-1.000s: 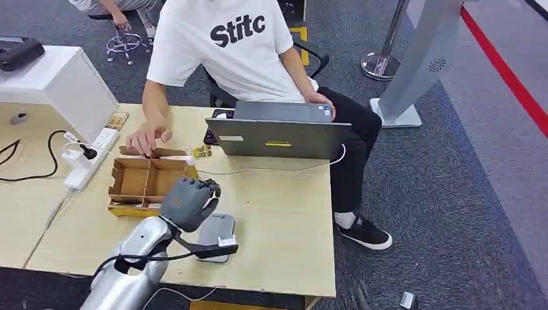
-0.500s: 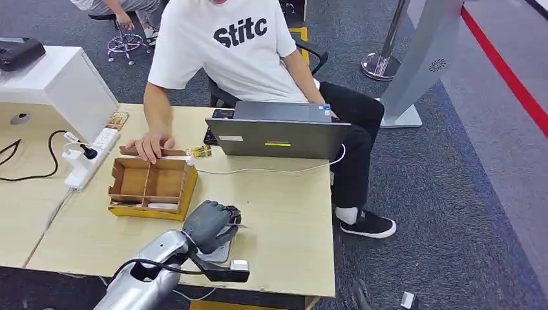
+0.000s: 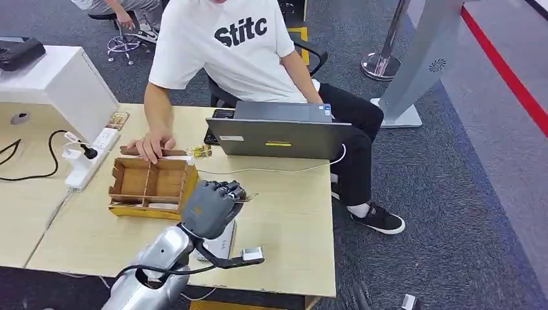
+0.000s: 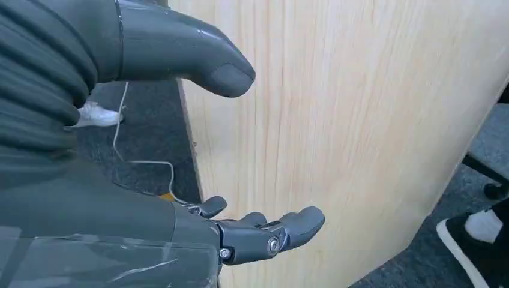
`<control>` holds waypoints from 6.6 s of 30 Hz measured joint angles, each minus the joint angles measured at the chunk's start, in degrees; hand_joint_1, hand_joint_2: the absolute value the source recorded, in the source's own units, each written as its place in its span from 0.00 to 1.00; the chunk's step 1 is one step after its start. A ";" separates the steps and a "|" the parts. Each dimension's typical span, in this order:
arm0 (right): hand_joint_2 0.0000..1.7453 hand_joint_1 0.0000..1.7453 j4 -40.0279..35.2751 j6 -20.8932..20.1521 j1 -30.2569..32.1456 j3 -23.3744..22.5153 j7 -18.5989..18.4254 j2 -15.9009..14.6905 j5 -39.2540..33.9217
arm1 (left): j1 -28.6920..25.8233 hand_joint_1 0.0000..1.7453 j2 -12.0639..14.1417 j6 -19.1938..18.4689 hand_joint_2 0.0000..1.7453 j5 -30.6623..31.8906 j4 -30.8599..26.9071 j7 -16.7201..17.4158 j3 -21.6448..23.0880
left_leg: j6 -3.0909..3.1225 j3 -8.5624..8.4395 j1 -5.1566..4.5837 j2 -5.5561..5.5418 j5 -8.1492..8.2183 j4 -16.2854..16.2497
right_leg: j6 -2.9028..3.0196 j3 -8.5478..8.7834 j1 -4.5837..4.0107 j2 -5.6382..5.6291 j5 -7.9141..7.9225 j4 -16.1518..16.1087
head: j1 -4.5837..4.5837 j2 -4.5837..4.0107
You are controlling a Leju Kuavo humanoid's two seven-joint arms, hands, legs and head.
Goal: Pass the card to the sensor for recognition and then transmit it.
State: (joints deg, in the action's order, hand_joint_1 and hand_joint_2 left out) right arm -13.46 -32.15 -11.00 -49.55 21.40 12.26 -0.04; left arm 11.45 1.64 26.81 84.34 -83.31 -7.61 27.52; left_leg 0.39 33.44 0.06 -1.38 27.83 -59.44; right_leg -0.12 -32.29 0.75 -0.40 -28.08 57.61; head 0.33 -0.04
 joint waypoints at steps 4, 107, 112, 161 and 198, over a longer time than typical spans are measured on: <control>1.00 0.00 0.00 -0.13 0.04 0.15 0.39 0.02 0.00 | -1.07 1.00 -0.55 2.06 1.00 0.33 -6.40 0.86 -4.16 | -0.01 -0.02 0.02 -0.02 -0.01 0.01 | 0.00 0.00 0.00 0.04 0.00 0.00 | 0.02 0.00; 1.00 0.00 0.00 -2.91 1.60 2.99 1.44 -0.55 -3.91 | -15.77 0.00 2.03 9.51 1.00 5.31 4.55 -4.02 -45.01 | -0.05 0.01 0.03 -0.02 -0.04 0.04 | 0.01 -0.04 -0.02 0.04 -0.01 0.01 | 0.02 0.00; 1.00 0.00 0.00 -2.64 1.15 3.67 0.96 -0.50 -3.50 | -14.30 0.00 4.09 10.89 1.00 5.47 7.14 -0.72 -42.14 | -0.05 0.01 0.03 -0.01 -0.04 0.04 | 0.01 -0.04 -0.02 0.03 0.00 0.01 | 0.02 0.00; 1.00 0.00 0.00 -1.90 0.28 5.79 0.44 -0.42 -3.45 | -4.36 0.00 5.81 8.66 1.00 4.94 16.82 0.79 -33.60 | -0.03 0.03 0.03 -0.03 -0.07 0.03 | 0.04 -0.05 -0.02 0.04 0.06 0.01 | 0.02 0.00; 1.00 0.00 0.00 -1.49 0.35 7.13 0.59 -0.42 -4.26 | -2.65 1.00 0.89 4.42 1.00 -8.70 -1.73 -7.04 -37.56 | -0.01 0.02 0.03 -0.04 -0.11 0.01 | -0.02 -0.05 -0.02 0.05 0.13 0.01 | -0.02 0.00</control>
State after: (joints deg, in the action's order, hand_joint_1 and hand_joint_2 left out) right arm -13.46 -33.64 -10.65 -42.42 21.99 11.85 -4.31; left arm 8.81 2.53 31.23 75.64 -85.03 -14.65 -10.03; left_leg 0.38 33.46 0.09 -1.41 27.71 -59.42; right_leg -0.13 -32.33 0.73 -0.35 -27.96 57.62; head 0.31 -0.04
